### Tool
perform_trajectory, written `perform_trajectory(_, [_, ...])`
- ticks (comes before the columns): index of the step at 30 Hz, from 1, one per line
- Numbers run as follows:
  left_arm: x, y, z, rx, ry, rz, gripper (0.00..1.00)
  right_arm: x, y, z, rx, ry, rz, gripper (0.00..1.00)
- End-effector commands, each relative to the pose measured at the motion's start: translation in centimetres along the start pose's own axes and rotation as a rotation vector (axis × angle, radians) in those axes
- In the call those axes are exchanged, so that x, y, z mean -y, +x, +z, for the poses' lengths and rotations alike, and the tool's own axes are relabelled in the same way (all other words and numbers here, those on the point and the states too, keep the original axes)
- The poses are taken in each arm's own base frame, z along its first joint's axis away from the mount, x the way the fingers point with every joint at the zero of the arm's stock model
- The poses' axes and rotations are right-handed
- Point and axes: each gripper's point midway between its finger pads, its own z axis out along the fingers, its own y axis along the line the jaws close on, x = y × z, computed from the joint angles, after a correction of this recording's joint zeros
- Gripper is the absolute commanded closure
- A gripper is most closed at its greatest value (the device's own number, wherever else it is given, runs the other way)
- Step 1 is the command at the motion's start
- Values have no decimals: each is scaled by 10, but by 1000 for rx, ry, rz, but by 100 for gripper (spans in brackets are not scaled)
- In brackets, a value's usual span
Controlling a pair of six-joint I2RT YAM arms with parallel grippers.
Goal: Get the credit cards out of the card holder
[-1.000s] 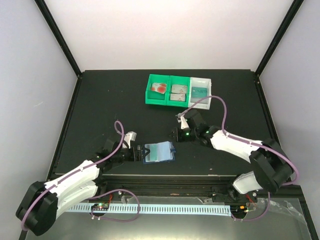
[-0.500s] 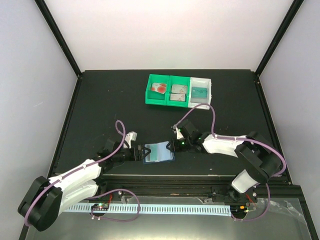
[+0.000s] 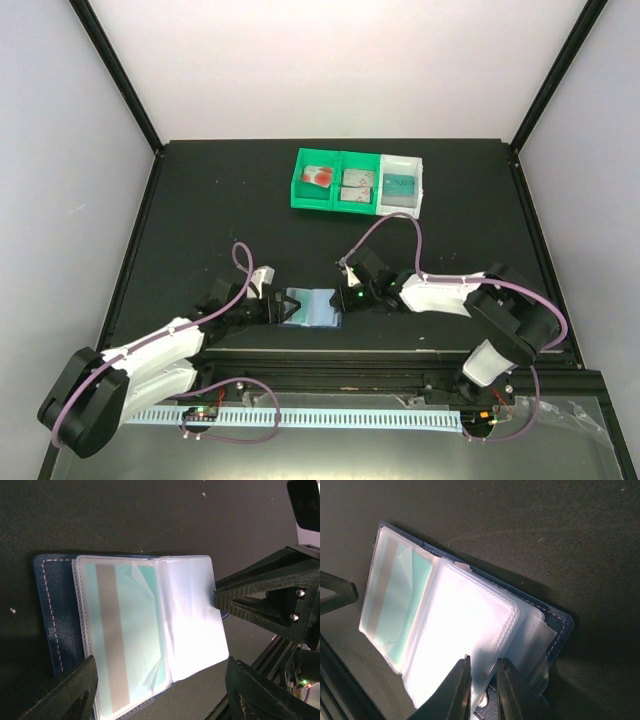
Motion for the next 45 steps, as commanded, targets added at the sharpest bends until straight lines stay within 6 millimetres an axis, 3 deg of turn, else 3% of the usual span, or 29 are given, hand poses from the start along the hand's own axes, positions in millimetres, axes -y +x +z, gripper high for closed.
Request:
perform_trajectory(1, [0, 2, 1, -13, 13, 9, 28, 9, 2, 1, 17, 50, 6, 84])
perform_trajectory(7, [-2, 4, 1, -23, 2, 7, 29, 8, -5, -10, 51, 73, 6, 79])
perform_trajectory(15, [3, 8, 3, -33, 54, -29, 32, -29, -17, -24, 95, -40, 11, 72])
perform_trajectory(21, [11, 11, 4, -44, 109, -62, 36, -60, -16, -13, 79, -121, -5, 72])
perform_trajectory(28, [12, 10, 2, -33, 113, -71, 39, -72, -16, 7, 47, -149, 8, 73])
perform_trajectory(35, [9, 7, -2, -5, 91, -78, 34, -61, -7, 27, 3, -102, 24, 73])
perform_trajectory(39, [10, 6, -3, 0, 93, -79, 32, -41, 2, 40, -34, -17, 24, 73])
perform_trajectory(45, [15, 5, -3, 3, 118, -82, 29, -23, 13, 48, -62, 41, 35, 87])
